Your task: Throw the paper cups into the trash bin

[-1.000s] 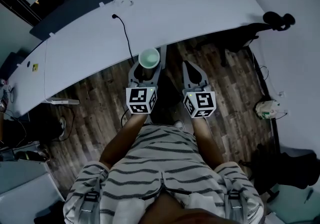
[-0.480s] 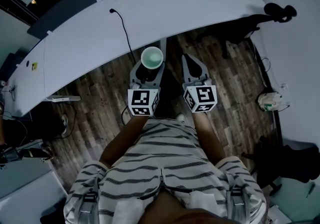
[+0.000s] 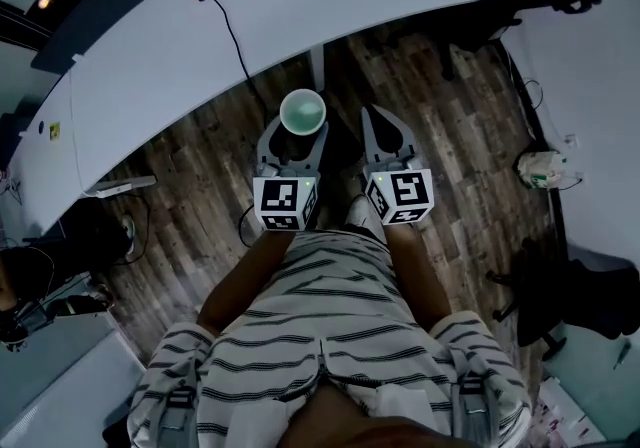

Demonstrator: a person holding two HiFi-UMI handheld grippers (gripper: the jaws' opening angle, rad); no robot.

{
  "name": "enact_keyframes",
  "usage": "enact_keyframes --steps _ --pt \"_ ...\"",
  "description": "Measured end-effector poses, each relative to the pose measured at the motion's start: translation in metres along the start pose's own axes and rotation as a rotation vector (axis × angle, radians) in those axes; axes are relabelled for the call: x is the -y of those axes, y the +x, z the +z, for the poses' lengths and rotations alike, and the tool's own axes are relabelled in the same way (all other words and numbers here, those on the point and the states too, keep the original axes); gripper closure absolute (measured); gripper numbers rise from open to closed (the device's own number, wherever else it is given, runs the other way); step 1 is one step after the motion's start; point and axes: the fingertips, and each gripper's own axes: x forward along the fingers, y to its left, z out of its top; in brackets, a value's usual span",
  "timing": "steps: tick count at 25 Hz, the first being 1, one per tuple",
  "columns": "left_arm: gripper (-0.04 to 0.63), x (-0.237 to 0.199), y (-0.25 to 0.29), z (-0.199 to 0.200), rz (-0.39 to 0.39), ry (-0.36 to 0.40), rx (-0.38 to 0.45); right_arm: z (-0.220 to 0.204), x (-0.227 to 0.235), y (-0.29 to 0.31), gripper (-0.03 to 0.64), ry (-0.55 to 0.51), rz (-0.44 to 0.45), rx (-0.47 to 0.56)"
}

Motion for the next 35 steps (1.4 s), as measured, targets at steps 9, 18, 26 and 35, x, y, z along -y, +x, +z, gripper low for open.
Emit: enact_keyframes --steps 9,18,26,35 --pt "0.322 0.019 0.013 -0.061 -0.056 -0.042 -0.15 -0.049 0.019 -0.014 0.6 0.044 -0.06 -0.098" --pt "0.322 0.022 0.036 -0.123 -0.109 -0.01 -0.287 -0.108 0.031 -0.02 0.6 0.096 -0.099 -0.189" --pt "0.322 0.022 0.052 -0.182 -0.154 0.043 -0.404 -0.156 0.035 -0.019 0.6 0.128 -0.131 -0.251" --pt "0.322 0.02 0.062 -0.259 -0.167 0.051 -0.517 -0.207 0.053 -0.022 0.6 0.149 -0.191 -0.295"
